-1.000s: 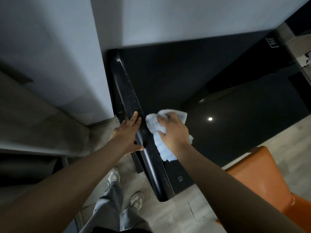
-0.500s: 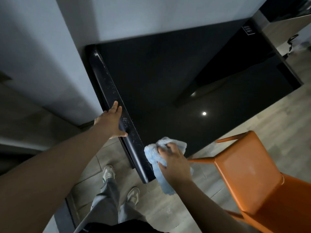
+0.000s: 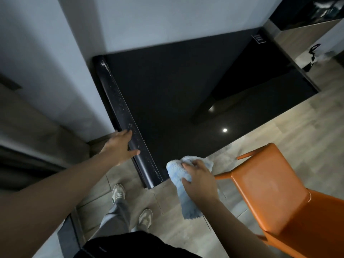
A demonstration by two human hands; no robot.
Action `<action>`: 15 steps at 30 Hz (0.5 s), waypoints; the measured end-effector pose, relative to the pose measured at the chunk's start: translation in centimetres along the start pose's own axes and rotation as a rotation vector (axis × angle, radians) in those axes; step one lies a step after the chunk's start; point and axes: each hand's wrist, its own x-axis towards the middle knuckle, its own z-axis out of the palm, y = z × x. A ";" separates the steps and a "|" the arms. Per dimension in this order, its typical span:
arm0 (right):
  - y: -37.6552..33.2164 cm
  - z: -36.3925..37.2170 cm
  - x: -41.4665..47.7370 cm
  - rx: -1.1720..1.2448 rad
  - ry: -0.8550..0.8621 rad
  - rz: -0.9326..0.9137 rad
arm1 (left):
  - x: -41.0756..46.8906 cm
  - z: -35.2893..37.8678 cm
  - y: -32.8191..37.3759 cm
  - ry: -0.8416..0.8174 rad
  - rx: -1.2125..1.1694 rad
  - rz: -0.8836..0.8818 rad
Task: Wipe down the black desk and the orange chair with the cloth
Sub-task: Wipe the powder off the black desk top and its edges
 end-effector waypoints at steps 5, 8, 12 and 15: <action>-0.6 -2.9 0.9 0.028 0.094 -0.035 | -4.7 0.4 -0.4 0.029 -0.109 -0.065; -2.1 -4.1 2.4 0.034 0.108 -0.108 | -6.3 -0.2 -1.0 0.011 -0.113 -0.135; -5.9 -6.0 5.9 0.165 0.193 -0.107 | -7.1 -2.3 -2.5 0.079 -0.187 -0.162; -9.3 -7.0 9.0 0.202 0.217 -0.177 | -7.0 -4.6 -4.3 0.130 -0.249 -0.172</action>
